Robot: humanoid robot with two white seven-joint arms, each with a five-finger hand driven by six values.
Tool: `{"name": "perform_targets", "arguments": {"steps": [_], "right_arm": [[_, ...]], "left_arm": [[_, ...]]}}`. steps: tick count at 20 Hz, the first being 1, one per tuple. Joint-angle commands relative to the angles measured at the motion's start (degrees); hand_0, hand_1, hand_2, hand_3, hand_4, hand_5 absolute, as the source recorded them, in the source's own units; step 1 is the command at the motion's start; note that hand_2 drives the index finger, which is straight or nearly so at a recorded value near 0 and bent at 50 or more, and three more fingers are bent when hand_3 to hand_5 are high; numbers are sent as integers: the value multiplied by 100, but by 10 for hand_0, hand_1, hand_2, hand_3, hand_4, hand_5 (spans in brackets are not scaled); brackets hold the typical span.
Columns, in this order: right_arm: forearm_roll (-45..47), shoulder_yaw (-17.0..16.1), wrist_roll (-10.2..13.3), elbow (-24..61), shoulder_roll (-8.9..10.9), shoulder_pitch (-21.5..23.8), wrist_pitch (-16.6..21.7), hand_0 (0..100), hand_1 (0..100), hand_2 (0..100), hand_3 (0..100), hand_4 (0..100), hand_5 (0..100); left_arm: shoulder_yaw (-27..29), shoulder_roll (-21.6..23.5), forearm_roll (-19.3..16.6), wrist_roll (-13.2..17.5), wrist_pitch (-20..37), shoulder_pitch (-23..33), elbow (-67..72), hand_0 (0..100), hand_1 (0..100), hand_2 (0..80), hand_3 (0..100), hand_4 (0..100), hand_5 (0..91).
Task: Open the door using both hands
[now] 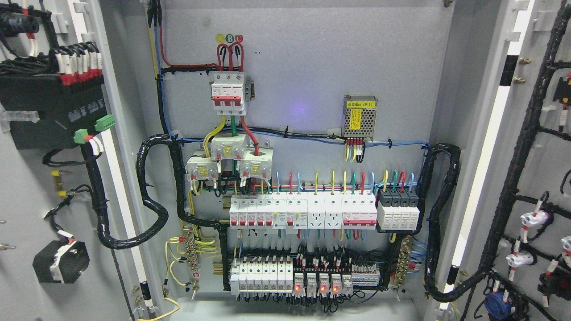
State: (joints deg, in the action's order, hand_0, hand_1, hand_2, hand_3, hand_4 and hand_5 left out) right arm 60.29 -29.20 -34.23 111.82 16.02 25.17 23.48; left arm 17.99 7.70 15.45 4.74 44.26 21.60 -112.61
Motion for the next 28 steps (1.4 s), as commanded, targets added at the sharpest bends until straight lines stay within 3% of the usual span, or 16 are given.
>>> {"name": "perform_targets", "arguments": {"steps": [1,4,7,14,21,28], "right_arm": [[88,-121,5,-222,-3,23,7,0,0,0,0,0,0],[88,-112,5,-223,-3,23,7,0,0,0,0,0,0],[88,-95,5,-196,24,32,7,0,0,0,0,0,0],[88,54,-4,137,59,102,7,0,0,0,0,0,0],[36,835,-31,463,68,146,16,0,0,0,0,0,0],[-526,1688,-22,551,261,111,16,0,0,0,0,0,0]], "left_arm": [[1488,915,617,-17,3309,-86,861,0,0,0,0,0,0],[1445,1505,802,-17,3309,-664,1713,0,0,0,0,0,0],[1453,2032,898,-17,3309,-894,2311,0,0,0,0,0,0],[1304,2657,925,9,3309,-1483,3639,0,0,0,0,0,0],[57,2921,899,0,3309,-2484,5186,0,0,0,0,0,0],[-234,2860,916,-9,3300,-2714,5014,0,0,0,0,0,0]]}}
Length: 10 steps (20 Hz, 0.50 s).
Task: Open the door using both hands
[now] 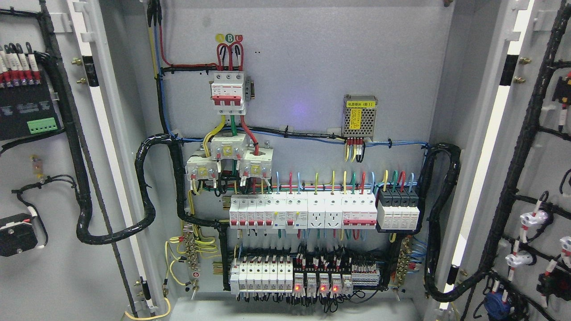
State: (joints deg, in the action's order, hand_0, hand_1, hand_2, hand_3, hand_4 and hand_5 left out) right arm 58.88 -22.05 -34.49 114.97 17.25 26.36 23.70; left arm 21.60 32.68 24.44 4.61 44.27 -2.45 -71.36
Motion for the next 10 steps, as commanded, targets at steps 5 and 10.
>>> {"name": "perform_targets", "arguments": {"steps": [5,10], "right_arm": [[-578,1528,22,201,121,-8,-6,0,0,0,0,0,0],[-1158,1827,22,114,68,-8,-6,0,0,0,0,0,0]], "left_arm": [[-631,11,17,5,3298,121,-446,0,0,0,0,0,0],[-587,-761,-71,14,3307,947,-1958,0,0,0,0,0,0]]}}
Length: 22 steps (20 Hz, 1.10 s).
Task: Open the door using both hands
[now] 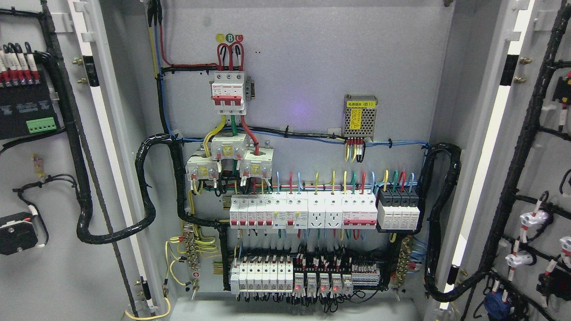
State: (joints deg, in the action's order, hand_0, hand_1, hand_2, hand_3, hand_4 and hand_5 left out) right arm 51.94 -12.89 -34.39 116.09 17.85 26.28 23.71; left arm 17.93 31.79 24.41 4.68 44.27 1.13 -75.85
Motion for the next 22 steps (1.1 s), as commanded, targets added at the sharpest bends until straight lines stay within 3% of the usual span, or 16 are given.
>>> {"name": "perform_targets", "arguments": {"steps": [1,4,6,9,13,14,17,22], "right_arm": [[-509,980,11,-33,-1,0,-7,0,0,0,0,0,0],[-676,1156,11,-226,-18,0,-7,0,0,0,0,0,0],[-982,1305,11,-576,-36,8,-15,0,0,0,0,0,0],[-1554,1665,11,-1437,-71,201,-16,0,0,0,0,0,0],[-1634,2096,-6,-2965,-308,193,20,0,0,0,0,0,0],[-1634,2158,-15,-3326,-369,158,20,0,0,0,0,0,0],[-1765,2176,-24,-4468,-519,-44,-7,0,0,0,0,0,0],[-2547,2168,-24,-6656,-704,-299,-42,0,0,0,0,0,0]], "left_arm": [[-220,-874,-198,16,3316,712,-1712,0,0,0,0,0,0],[-281,-1411,-778,24,3438,1072,-2091,0,0,0,0,0,0],[-666,-1762,-1234,25,3640,1161,-2162,0,0,0,0,0,0],[-1255,-2324,-1989,25,3782,1161,-2145,0,0,0,0,0,0],[-1801,-3422,-3220,25,3773,1336,-1725,0,0,0,0,0,0],[-1933,-3451,-3466,-2,3773,1355,-1392,0,0,0,0,0,0],[-2092,-3451,-3574,-19,3685,1355,581,0,0,0,0,0,0],[-1654,-3451,-3557,-11,3633,750,4632,0,0,0,0,0,0]]}}
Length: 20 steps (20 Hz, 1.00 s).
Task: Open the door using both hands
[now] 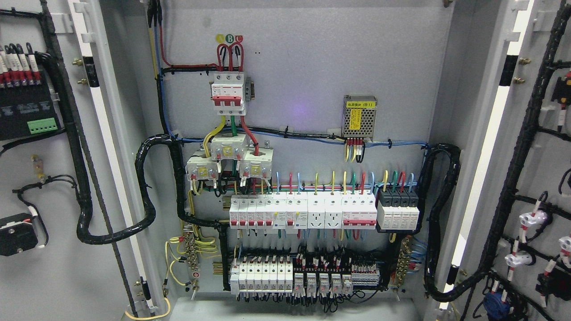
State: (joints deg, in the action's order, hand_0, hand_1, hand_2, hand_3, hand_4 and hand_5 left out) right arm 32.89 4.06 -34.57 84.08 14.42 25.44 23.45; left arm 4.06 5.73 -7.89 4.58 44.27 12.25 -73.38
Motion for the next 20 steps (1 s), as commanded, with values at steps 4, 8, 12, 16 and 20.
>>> {"name": "perform_targets", "arguments": {"steps": [4,8,12,16,20], "right_arm": [[-1161,464,-15,-5117,-580,-434,-25,0,0,0,0,0,0],[-1294,385,38,-6699,-869,-812,-191,0,0,0,0,0,0],[-1320,464,117,-7607,-932,-997,-621,0,0,0,0,0,0],[-1706,421,1274,-7608,-932,-1032,-2018,0,0,0,0,0,0],[-1716,421,2400,-7634,-1080,-1181,-2282,0,0,0,0,0,0]], "left_arm": [[-72,-810,-109,16,2530,-1021,7227,0,0,0,0,0,0],[-90,-837,480,16,-394,-1181,8050,0,0,0,0,0,0],[-72,-845,780,42,-2489,-1181,8059,0,0,0,0,0,0],[-72,-837,780,51,-3853,-1181,8006,0,0,0,0,0,0],[-72,-837,754,34,-4023,-1172,8006,0,0,0,0,0,0]]}}
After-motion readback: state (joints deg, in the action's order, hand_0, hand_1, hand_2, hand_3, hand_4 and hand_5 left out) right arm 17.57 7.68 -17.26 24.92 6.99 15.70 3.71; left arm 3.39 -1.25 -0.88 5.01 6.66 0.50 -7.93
